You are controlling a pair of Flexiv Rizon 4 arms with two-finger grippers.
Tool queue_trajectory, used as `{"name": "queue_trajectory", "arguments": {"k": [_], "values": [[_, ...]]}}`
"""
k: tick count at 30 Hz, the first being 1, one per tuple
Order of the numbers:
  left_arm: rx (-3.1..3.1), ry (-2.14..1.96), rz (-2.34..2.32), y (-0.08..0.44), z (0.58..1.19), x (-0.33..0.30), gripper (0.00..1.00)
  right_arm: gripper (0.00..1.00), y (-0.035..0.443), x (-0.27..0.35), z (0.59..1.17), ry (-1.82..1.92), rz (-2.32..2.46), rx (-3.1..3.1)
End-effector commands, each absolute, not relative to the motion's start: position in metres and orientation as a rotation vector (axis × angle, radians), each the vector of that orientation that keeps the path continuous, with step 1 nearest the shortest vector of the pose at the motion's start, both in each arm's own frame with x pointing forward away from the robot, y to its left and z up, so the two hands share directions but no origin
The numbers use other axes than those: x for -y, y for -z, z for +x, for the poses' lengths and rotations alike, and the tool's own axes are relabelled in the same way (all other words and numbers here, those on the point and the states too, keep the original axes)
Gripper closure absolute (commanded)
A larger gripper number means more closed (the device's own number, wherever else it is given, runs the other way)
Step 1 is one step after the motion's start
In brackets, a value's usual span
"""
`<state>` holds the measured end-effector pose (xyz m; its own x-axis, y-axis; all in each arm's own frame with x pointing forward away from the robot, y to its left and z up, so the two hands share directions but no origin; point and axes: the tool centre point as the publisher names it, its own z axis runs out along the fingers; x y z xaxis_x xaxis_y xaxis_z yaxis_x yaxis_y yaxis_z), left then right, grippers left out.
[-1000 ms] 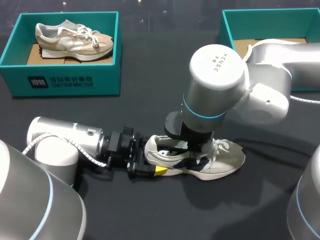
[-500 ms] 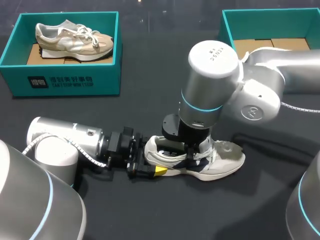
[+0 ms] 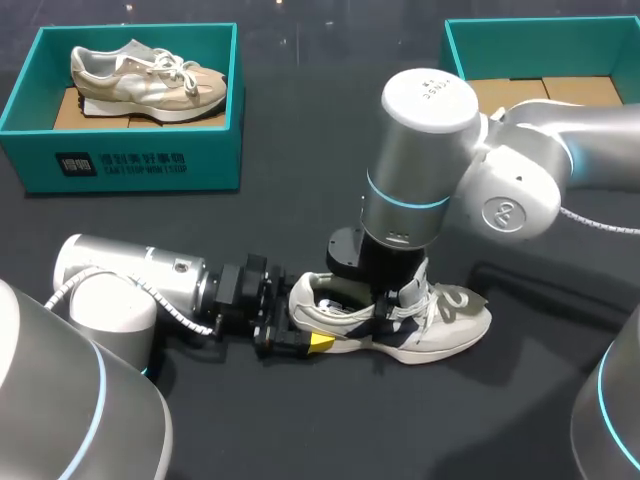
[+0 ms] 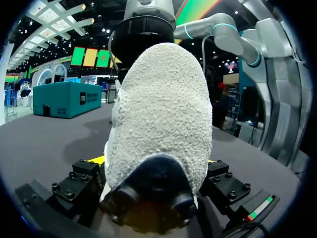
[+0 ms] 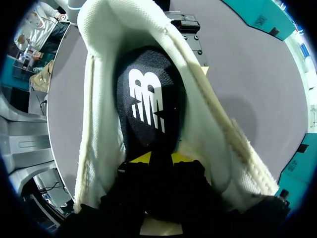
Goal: Take the shoe out of the shoebox, open the shoe tongue, remove and reinsert the insole, then place the shoe into the shoebox
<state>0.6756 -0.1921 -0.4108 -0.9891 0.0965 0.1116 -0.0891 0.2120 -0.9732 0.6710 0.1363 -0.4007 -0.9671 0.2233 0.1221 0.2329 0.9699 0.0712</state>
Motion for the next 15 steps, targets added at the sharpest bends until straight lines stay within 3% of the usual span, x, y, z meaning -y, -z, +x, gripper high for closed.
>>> {"name": "queue_trajectory", "arguments": {"k": [1,15], "values": [[2.330,-1.883,-0.001,0.412,0.676,0.192,1.00,1.00,0.431,-0.133,0.650,0.161,-0.348,3.007],[2.330,-1.883,-0.001,0.412,0.676,0.192,1.00,1.00,0.381,-0.119,0.657,0.432,-0.249,3.093]]}}
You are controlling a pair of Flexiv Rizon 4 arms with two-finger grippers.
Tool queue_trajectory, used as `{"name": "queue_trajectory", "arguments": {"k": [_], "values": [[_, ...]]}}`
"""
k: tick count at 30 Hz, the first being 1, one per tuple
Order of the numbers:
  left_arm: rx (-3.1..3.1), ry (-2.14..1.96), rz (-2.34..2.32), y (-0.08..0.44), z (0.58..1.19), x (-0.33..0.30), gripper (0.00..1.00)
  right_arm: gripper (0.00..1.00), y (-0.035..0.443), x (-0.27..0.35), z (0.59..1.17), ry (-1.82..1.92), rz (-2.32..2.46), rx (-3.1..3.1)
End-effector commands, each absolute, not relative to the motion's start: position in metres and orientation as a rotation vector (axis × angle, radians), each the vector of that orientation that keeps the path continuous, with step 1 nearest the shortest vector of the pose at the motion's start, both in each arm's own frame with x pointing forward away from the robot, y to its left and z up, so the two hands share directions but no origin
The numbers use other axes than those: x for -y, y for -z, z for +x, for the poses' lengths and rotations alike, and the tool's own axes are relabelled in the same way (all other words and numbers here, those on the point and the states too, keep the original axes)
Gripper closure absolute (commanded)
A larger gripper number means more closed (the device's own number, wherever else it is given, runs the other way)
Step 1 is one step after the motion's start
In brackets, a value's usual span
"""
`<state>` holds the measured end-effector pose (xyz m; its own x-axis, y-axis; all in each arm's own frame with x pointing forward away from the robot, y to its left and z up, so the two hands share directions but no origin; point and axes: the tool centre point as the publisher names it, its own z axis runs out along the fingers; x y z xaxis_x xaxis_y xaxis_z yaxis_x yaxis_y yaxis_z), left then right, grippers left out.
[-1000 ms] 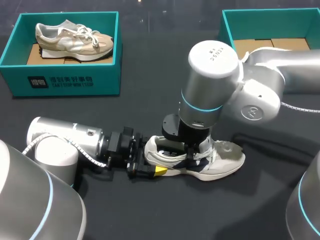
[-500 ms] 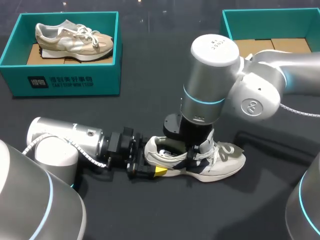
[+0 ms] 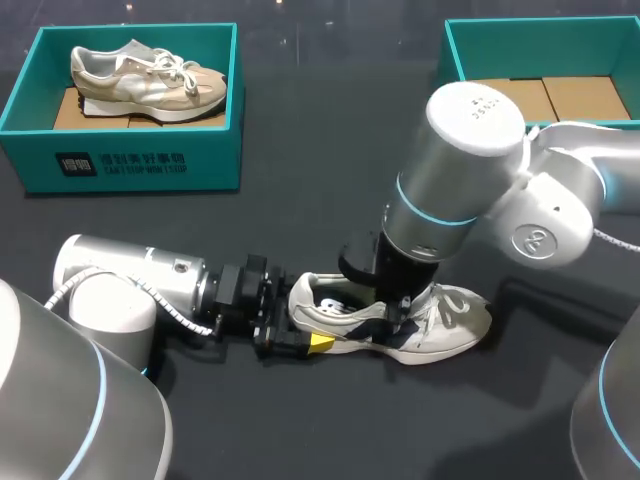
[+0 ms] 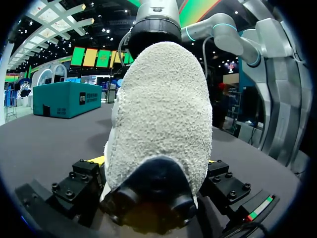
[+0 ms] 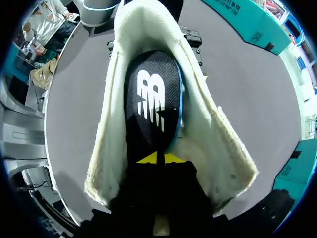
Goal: Take the shoe out of the shoebox, open the shoe tongue, remove and reinsert the insole, then place the shoe into the shoebox
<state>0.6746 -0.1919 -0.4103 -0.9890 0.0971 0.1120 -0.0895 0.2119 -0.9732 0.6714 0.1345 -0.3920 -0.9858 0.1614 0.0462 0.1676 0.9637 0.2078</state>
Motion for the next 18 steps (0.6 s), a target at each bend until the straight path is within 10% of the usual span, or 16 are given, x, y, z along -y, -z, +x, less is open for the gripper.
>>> {"name": "queue_trajectory", "arguments": {"k": [1,18], "values": [[2.330,-1.883,-0.001,0.412,0.676,0.192,1.00,1.00,0.378,-0.119,0.659,0.468,-0.229,3.096],[2.330,-1.883,-0.001,0.412,0.676,0.192,1.00,1.00,0.360,-0.110,0.677,0.874,-0.036,3.009]]}}
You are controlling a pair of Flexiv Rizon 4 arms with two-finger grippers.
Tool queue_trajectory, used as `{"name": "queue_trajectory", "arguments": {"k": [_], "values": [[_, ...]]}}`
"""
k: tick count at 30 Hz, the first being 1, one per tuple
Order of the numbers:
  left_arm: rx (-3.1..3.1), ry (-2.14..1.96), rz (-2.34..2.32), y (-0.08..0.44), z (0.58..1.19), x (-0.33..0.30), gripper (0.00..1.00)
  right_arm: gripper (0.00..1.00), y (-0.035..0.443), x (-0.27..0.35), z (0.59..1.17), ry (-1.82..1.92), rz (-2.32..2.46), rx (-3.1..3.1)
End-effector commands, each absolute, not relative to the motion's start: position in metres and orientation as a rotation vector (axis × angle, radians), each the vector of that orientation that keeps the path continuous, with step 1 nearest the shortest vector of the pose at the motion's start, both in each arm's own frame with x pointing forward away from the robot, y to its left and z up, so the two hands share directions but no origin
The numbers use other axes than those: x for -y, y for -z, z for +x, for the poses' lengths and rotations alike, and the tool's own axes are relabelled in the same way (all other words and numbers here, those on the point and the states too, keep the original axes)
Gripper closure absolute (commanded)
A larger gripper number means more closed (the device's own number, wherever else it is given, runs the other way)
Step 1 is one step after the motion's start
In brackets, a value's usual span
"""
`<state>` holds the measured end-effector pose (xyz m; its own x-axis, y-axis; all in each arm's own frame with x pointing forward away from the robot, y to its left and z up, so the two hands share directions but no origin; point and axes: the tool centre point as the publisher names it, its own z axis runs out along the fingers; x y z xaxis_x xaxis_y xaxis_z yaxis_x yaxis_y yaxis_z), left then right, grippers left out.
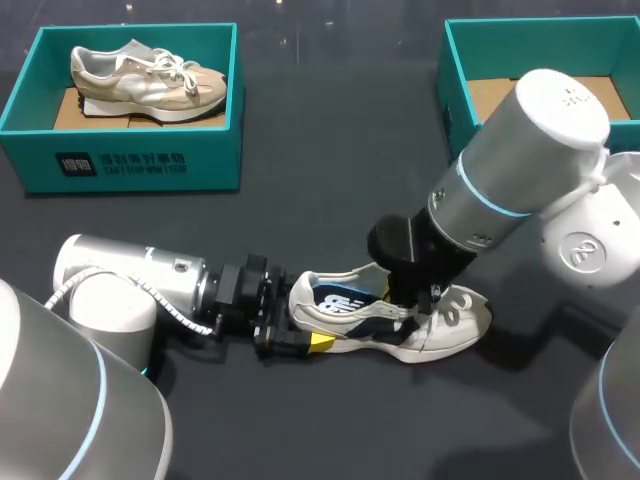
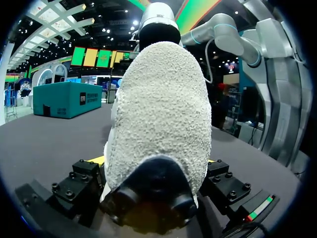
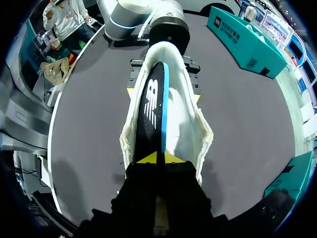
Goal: Take the shoe out of the shoebox, open the shoe tongue, remove and reinsert the insole, then place the shoe into the shoebox
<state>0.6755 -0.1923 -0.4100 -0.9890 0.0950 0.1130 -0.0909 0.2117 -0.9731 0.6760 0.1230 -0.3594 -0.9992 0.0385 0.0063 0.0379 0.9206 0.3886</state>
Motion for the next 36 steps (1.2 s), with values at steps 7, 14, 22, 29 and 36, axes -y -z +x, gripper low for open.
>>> {"name": "queue_trajectory", "arguments": {"k": [7,14,22,29,36], "values": [[2.330,-1.883,-0.001,0.412,0.676,0.192,1.00,1.00,0.350,-0.108,0.688,-0.972,-0.043,-3.013],[2.330,-1.883,-0.001,0.412,0.676,0.192,1.00,1.00,0.336,-0.128,0.702,-1.004,-0.166,-3.018],[2.330,-1.883,-0.001,0.412,0.676,0.192,1.00,1.00,0.327,-0.157,0.705,-0.967,-0.278,-3.077],[2.330,-1.883,-0.001,0.412,0.676,0.192,1.00,1.00,0.323,-0.177,0.699,-0.921,-0.325,-3.120],[2.330,-1.883,-0.001,0.412,0.676,0.192,1.00,1.00,0.314,-0.182,0.693,-0.875,-0.322,-3.137]]}}
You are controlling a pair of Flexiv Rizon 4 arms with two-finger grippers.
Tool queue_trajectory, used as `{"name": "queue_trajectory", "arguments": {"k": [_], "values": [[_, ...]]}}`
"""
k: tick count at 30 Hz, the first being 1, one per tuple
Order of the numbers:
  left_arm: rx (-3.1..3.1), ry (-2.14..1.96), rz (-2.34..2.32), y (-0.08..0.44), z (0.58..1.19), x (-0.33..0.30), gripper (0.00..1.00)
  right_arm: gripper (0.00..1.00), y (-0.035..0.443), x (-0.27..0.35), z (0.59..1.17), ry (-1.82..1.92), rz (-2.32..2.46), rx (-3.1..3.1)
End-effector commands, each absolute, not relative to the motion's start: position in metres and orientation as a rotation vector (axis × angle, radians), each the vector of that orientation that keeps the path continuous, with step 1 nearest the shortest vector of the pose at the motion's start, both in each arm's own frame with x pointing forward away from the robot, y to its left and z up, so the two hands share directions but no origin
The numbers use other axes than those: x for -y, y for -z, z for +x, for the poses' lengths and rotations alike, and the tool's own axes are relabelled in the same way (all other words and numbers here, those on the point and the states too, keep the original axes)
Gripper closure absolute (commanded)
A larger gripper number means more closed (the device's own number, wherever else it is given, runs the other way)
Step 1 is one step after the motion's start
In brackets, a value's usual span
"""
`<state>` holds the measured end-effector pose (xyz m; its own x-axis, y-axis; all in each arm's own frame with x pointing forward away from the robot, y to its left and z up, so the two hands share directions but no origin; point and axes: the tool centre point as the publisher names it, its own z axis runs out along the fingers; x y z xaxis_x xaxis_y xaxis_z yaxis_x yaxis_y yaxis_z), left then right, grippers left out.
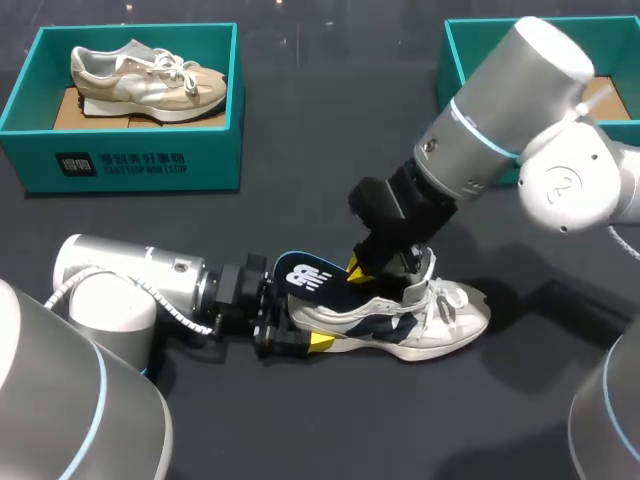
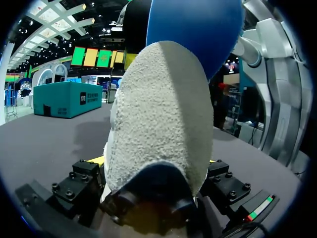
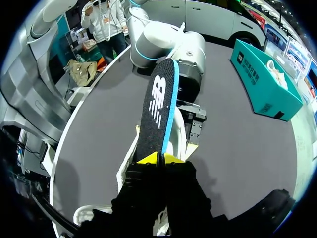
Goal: Take the shoe out of the shoebox, open the shoe tongue, remove and reinsert the insole, then place the shoe into the shoebox
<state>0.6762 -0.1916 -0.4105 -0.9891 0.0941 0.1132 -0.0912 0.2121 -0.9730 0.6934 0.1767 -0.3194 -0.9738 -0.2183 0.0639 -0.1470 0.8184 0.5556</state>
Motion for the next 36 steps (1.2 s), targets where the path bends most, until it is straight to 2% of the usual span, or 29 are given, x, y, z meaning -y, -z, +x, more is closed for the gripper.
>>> {"name": "queue_trajectory", "arguments": {"k": [1,3,4,7,18,19,20,21,26,29,34,36], "values": [[2.330,-1.883,-0.001,0.412,0.676,0.192,1.00,1.00,0.314,-0.183,0.693,0.803,0.301,2.881],[2.330,-1.883,-0.001,0.412,0.676,0.192,1.00,0.97,0.313,-0.184,0.694,0.783,0.302,2.869],[2.330,-1.883,-0.001,0.412,0.676,0.192,1.00,0.80,0.312,-0.184,0.694,0.772,0.296,2.866],[2.330,-1.883,-0.001,0.412,0.676,0.192,1.00,0.60,0.310,-0.184,0.695,0.730,0.239,2.860],[2.330,-1.883,-0.001,0.412,0.676,0.192,1.00,0.54,0.301,-0.180,0.701,0.732,0.159,2.735],[2.330,-1.883,-0.001,0.412,0.676,0.192,1.00,0.50,0.301,-0.180,0.702,0.733,0.156,2.719],[2.330,-1.883,-0.001,0.412,0.676,0.192,1.00,0.36,0.301,-0.181,0.702,0.732,0.150,2.702],[2.330,-1.883,-0.001,0.412,0.676,0.192,1.00,0.29,0.301,-0.181,0.703,0.730,0.149,2.683],[2.330,-1.883,-0.001,0.412,0.676,0.192,1.00,0.38,0.304,-0.186,0.702,0.721,0.121,2.610],[2.330,-1.883,-0.001,0.412,0.676,0.192,1.00,0.38,0.306,-0.188,0.701,0.719,0.090,2.588],[2.330,-1.883,-0.001,0.412,0.676,0.192,1.00,0.50,0.312,-0.191,0.697,0.791,0.063,2.550],[2.330,-1.883,-0.001,0.412,0.676,0.192,1.00,0.50,0.314,-0.192,0.694,0.802,0.045,2.541]]}}
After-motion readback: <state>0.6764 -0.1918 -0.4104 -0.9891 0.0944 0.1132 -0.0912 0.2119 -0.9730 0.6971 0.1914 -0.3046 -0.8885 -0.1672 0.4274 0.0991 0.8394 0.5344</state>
